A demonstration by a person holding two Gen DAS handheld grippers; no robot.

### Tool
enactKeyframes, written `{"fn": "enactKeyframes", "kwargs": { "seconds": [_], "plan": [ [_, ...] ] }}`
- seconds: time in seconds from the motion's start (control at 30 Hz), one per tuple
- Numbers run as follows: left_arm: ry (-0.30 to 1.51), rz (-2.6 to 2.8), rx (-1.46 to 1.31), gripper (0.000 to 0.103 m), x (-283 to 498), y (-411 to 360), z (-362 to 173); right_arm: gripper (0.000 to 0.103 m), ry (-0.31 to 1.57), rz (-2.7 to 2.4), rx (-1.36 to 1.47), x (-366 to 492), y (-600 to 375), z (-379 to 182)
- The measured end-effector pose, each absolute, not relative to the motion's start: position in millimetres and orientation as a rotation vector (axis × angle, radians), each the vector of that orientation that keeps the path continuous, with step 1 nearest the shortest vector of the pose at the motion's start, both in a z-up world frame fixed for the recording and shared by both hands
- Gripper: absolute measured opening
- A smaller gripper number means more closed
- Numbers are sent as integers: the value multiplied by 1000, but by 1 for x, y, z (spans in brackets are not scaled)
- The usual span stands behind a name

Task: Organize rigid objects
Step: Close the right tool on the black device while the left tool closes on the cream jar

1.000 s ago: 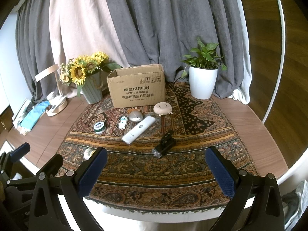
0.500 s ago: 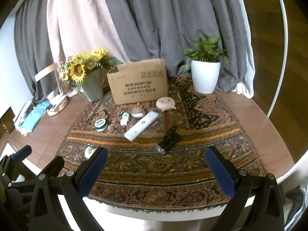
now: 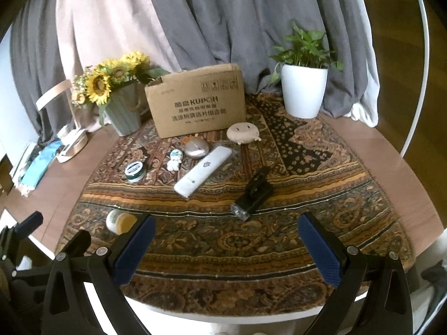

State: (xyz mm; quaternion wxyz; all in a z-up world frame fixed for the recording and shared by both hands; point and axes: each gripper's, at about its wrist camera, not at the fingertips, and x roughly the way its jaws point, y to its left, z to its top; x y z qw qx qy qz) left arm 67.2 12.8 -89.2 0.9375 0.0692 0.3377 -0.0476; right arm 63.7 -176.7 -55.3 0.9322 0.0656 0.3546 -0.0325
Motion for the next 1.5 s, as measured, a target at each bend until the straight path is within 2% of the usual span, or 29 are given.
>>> {"fn": "enactKeyframes", "kwargs": {
  "seconds": [0.27, 0.37, 0.73, 1.03, 1.13, 1.43, 1.5],
  "plan": [
    [740, -107, 154, 94, 98, 16, -123, 101, 737, -125, 123, 90, -174, -86],
    [755, -108, 142, 89, 108, 17, -133, 98, 739, -151, 130, 99, -175, -96],
    [804, -124, 95, 74, 129, 14, -154, 83, 758, -280, 233, 137, -192, -122],
    [833, -126, 88, 55, 143, 10, -164, 61, 799, -340, 291, 162, -200, -140],
    [841, -136, 96, 50, 144, 8, -166, 50, 821, -344, 290, 166, -201, -146],
    [861, -148, 75, 45, 150, 5, -173, 39, 851, -299, 242, 167, -199, -148],
    [859, -157, 78, 45, 150, 4, -173, 33, 858, -278, 242, 166, -200, -147]
  ]
}}
